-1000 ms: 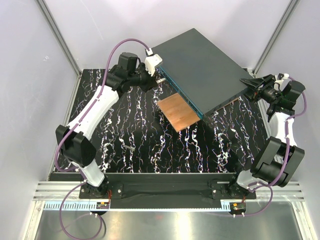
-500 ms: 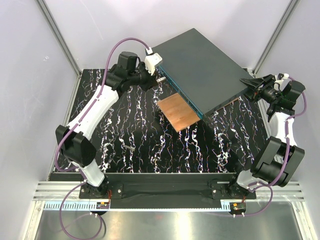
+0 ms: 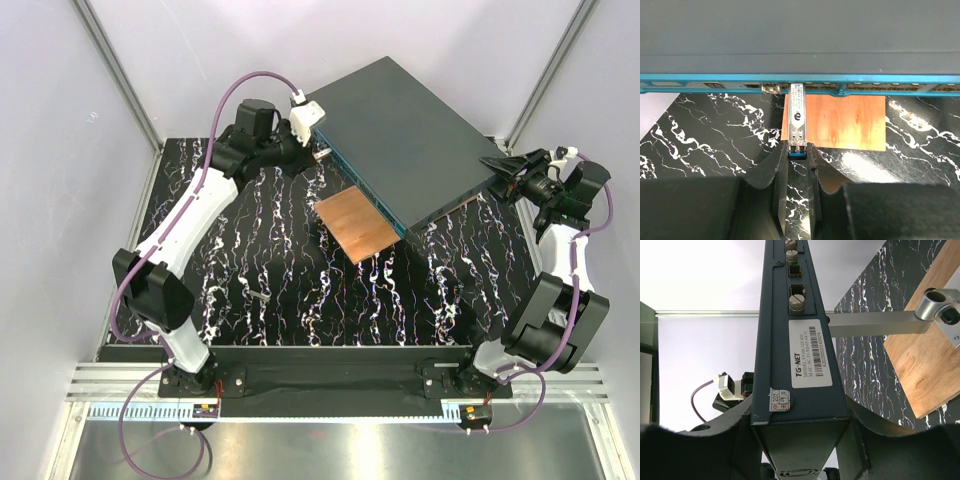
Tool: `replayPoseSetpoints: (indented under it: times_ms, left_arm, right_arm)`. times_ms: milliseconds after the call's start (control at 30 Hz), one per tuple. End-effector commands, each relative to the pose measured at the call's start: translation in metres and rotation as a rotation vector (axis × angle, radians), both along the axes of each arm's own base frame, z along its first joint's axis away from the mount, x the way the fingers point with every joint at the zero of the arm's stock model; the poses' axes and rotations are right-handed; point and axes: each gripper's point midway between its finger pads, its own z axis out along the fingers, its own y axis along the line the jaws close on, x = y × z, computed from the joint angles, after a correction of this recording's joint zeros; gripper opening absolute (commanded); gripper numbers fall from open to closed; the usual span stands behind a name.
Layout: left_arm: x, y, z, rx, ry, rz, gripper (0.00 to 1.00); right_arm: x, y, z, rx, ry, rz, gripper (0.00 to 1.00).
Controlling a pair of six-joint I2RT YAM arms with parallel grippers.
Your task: Insert the plug into the switch port
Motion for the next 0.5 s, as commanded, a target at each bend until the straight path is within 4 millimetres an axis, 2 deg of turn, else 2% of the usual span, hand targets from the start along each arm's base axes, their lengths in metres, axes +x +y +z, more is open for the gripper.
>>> replayPoseSetpoints:
  times_ms: [0,100,267,467]
  left_arm:
    - [0.015,-0.003,0.031,-0.039,-0.094,0.022,0.00]
    - [0.016,-0.004,0.035,-0.045,-0.100,0.023,0.00]
    - [0.019,-0.002,0.031,-0.040,-0.094,0.029,0.00]
    - [0.019,-0.004,0.041,-0.068,-0.101,0.027,0.00]
  right_arm:
    - [0.006,0.003,0.004,-0.054,-0.040,0.007,0.00]
    - [0.006,0.003,0.004,-0.054,-0.040,0.007,0.00]
    - [0.006,0.003,0.002,-0.053,-0.037,0.009,0.00]
    - [0.006,0.003,0.000,-0.052,-0.032,0.011,0.00]
